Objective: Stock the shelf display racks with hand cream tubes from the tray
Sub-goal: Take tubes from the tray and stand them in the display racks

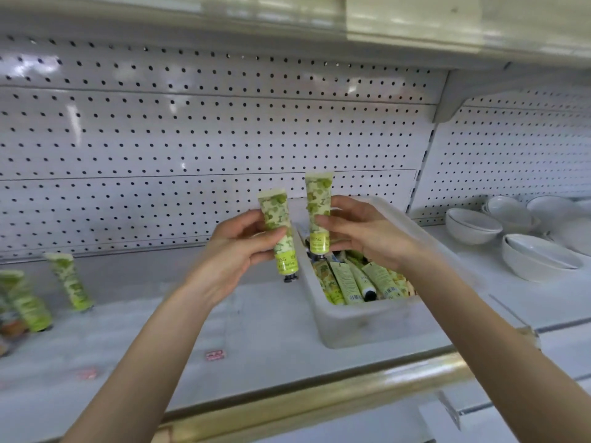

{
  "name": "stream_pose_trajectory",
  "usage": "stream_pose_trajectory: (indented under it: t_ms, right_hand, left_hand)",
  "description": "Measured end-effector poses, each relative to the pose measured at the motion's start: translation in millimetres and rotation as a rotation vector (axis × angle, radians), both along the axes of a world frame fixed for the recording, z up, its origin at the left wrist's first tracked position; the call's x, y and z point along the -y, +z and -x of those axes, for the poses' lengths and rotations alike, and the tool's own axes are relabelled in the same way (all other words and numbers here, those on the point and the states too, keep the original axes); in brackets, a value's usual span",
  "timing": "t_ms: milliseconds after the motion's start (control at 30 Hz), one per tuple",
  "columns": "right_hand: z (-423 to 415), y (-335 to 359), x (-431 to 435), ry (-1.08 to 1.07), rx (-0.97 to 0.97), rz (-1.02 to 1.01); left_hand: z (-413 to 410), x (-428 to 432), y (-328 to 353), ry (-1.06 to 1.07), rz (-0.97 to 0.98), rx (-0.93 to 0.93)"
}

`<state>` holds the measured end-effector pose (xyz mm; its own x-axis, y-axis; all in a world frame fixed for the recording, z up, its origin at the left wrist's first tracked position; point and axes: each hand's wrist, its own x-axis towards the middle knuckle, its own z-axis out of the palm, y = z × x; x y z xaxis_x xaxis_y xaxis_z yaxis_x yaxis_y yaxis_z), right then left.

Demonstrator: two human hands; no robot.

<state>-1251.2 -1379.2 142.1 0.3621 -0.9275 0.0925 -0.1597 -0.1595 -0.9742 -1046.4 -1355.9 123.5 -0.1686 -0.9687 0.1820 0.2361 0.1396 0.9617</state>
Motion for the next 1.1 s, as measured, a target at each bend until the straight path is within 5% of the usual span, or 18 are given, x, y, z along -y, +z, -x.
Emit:
stream_pose_trajectory:
  t_ms: [667,1100]
  right_hand:
    - [-62.0,-22.6,-110.8,0.24,0.103,0.016]
    - [-171.5,-24.1,-106.7,0.227,0.136,0.014]
  left_hand:
    - [-42.1,-148.8,-7.5,0.294,-0.051,0.085]
    - [-163.3,-162.8,-5.6,0.401,-0.063,0.165]
